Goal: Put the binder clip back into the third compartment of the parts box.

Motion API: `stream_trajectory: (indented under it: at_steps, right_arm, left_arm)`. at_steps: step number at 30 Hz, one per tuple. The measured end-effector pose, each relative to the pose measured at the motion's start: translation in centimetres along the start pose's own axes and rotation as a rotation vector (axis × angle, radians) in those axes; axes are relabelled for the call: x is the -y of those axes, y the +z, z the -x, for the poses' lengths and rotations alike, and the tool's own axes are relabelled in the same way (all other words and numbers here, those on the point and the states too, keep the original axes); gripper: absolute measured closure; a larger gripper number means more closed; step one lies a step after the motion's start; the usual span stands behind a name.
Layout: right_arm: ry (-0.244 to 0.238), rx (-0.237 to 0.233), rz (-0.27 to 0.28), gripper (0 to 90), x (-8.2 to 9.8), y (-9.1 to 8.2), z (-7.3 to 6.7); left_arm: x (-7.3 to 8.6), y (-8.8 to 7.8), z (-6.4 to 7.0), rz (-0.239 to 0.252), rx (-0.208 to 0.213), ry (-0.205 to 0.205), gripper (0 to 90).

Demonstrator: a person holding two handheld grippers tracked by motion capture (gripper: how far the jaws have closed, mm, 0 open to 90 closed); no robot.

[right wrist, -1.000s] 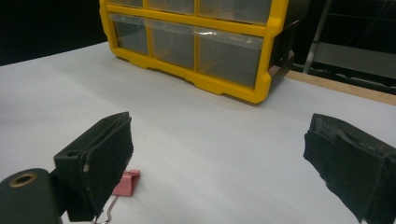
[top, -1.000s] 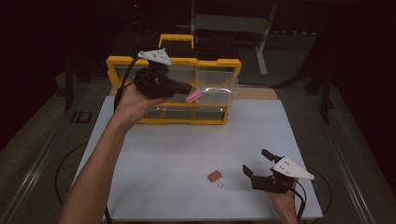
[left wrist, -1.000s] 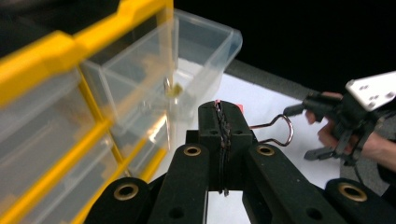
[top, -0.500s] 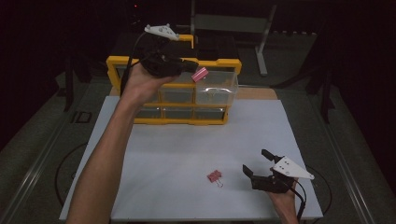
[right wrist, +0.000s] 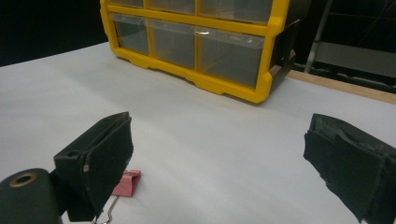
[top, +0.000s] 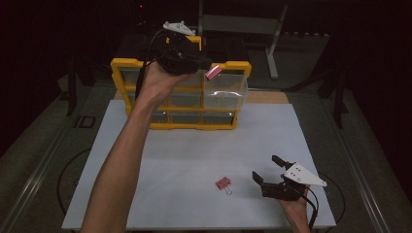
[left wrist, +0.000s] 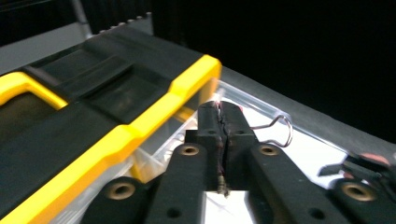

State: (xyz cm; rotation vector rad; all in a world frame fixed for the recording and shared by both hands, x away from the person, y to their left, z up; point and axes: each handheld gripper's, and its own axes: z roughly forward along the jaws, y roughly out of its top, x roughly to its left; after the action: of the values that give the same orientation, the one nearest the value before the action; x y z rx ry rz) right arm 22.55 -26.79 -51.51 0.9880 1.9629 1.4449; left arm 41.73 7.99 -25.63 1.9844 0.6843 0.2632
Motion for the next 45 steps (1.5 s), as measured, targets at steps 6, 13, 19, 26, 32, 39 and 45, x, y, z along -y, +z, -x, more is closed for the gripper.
stream_trajectory:
  at_steps: [6,13,19,26,32,39,45]
  right_arm:
    - [0.004,0.006,0.003,7.5,0.0,-0.2,0.2]
    - [0.007,0.004,0.002,7.5,0.0,-0.1,0.1]
    - [-0.002,0.004,0.003,7.5,0.0,-0.1,0.0]
    - [-0.005,0.003,0.003,7.6,0.0,-0.1,0.1]
    - [-0.005,0.004,0.001,7.6,0.0,-0.1,0.0]
    - [-0.007,0.005,0.002,7.5,0.0,-0.1,0.0]
    - [-0.004,0.004,0.001,7.6,0.0,-0.1,0.0]
  left_arm:
    - [0.7,0.2,-0.1,-0.037,-0.114,-0.01,17.0]
    - [3.0,-0.1,0.7,-0.075,-0.132,0.024,8.9]
    - [5.4,0.3,2.0,-0.104,-0.127,0.061,9.4]
    - [8.2,0.9,3.8,-0.123,-0.105,0.093,10.4]
    - [10.2,1.7,4.7,-0.138,-0.088,0.102,9.9]
    - [12.7,2.9,5.6,-0.156,-0.08,0.104,8.6]
    - [14.4,3.8,6.2,-0.167,-0.071,0.103,7.8]
